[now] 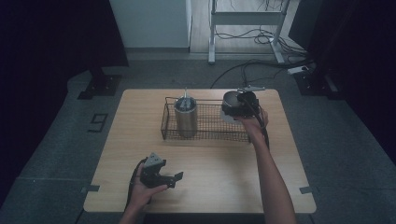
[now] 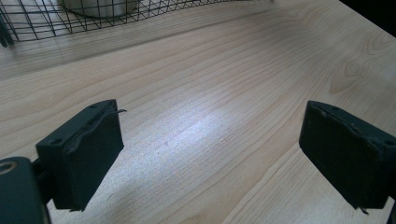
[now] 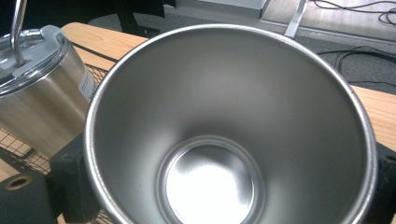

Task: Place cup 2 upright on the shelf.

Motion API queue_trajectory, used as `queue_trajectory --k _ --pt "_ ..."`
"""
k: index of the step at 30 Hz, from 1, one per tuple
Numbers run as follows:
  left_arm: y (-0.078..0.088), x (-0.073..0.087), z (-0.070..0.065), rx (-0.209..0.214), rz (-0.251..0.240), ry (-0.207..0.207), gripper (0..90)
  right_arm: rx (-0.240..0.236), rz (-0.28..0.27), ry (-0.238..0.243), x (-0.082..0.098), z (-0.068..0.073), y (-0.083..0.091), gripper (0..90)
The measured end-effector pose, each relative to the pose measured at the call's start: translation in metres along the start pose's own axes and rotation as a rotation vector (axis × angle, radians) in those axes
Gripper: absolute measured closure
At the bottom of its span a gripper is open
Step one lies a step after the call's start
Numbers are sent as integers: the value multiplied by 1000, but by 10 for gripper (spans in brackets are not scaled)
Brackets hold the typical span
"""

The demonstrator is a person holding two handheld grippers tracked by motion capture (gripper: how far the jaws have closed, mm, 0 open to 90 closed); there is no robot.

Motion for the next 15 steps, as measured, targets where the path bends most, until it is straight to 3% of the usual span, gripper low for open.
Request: queue_trajectory --k 15 --pt "1 0 2 -3 -7 6 62 12 26 7 -7 -3 -23 72"
Point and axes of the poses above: each handheld gripper's, and its own axes: y roughly backward along the jaws, x roughly out of its underside, z roughly to its left, the point moved 2 cm from there along -y, roughly forward along the jaws
